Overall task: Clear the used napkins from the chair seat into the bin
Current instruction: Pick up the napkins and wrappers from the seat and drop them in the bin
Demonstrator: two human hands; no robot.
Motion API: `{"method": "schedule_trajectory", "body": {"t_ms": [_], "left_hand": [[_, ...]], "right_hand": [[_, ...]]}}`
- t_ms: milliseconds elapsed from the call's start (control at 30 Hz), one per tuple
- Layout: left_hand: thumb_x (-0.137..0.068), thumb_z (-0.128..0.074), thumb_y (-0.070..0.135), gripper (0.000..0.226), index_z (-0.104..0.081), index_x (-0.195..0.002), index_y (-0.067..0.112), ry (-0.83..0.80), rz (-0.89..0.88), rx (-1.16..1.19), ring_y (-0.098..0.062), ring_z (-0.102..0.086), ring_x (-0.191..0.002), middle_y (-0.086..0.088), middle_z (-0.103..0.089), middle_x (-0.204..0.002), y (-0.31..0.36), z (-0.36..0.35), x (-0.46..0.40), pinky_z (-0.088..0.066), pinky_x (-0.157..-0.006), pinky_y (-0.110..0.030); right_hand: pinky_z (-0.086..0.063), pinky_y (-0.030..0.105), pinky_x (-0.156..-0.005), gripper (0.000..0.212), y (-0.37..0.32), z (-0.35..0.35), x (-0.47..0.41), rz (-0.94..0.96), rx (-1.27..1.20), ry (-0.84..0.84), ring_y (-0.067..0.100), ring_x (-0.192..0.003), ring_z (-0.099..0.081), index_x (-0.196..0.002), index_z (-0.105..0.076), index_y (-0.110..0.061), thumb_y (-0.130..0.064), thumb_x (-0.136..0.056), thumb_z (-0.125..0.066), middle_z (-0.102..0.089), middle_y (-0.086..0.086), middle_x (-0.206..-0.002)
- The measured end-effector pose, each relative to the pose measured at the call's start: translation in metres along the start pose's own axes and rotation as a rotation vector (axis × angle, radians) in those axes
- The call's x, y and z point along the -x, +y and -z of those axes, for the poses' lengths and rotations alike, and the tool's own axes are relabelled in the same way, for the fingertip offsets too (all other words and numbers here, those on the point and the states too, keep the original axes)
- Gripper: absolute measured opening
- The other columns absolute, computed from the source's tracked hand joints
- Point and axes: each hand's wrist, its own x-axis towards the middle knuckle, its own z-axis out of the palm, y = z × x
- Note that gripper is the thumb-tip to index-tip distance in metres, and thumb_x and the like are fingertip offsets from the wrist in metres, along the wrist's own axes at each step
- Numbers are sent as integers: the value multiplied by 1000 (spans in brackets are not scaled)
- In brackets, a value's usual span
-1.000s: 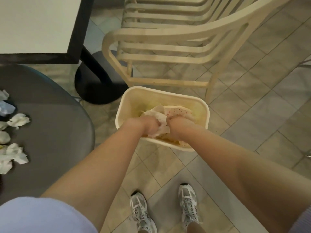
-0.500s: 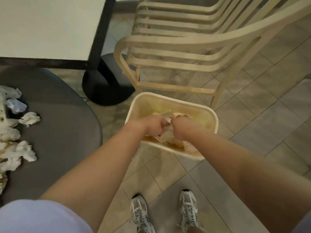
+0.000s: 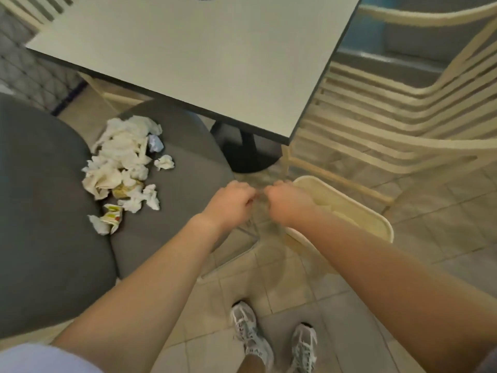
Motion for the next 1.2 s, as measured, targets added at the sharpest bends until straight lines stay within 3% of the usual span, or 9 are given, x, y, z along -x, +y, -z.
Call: {"method": "schedule_trajectory", "body": {"t_ms": [133,300,467,900,1033,1133,1200], "left_hand": [[-86,-45,13,17,-58,-98,10,64,152,-127,-28,-44,-112,-8,-55,-113,-53,18,30,-34,-75,-33],[-88,-46,15,33,-54,-120,17,133,309,-116,-26,-37,-123,-4,-49,-128,-129,36,58,-36,-88,-38],[-88,-49,18,40,-50,-128,21,204,420,-11,-25,-34,-127,-2,-45,-132,-185,35,66,-36,-95,-43],[-79,-60,56,66,-37,-137,34,71,719,155,-29,-25,-135,-4,-29,-147,-304,-24,37,-39,-100,-54],[-74,-61,64,78,-31,-141,37,16,740,174,-35,-21,-136,-2,-19,-152,-321,-40,18,-36,-101,-54],[-77,-65,53,67,-42,-136,32,31,733,215,-39,-28,-127,-8,-29,-144,-333,-48,3,-35,-102,-47],[-82,-64,40,51,-49,-130,28,72,712,219,-39,-32,-120,-11,-35,-137,-341,-52,-5,-36,-101,-46]], "right_hand": [[-43,45,-96,32,-54,10,-26,82,-2,27,32,-123,-43,-123,-49,-11,-14,-92,-42,-49,13,-126],[-42,43,-92,30,-126,16,-69,148,19,59,32,-123,-42,-122,-46,-9,-15,-92,-44,-47,13,-127],[-41,43,-94,35,-172,10,-116,189,39,67,32,-124,-41,-127,-43,-12,-14,-92,-44,-46,12,-130],[-43,42,-93,49,-232,-36,-265,307,115,-56,31,-130,-33,-136,-36,-18,-10,-89,-48,-34,9,-141],[-34,48,-106,58,-227,-52,-308,320,130,-46,36,-137,-21,-143,-29,-25,-13,-91,-51,-19,8,-152],[-16,60,-114,68,-221,-65,-333,310,150,-80,42,-144,1,-147,-19,-31,-10,-91,-51,2,3,-160],[-15,60,-114,70,-218,-72,-345,311,141,-117,43,-144,4,-148,-19,-30,-6,-91,-51,5,3,-160]]}}
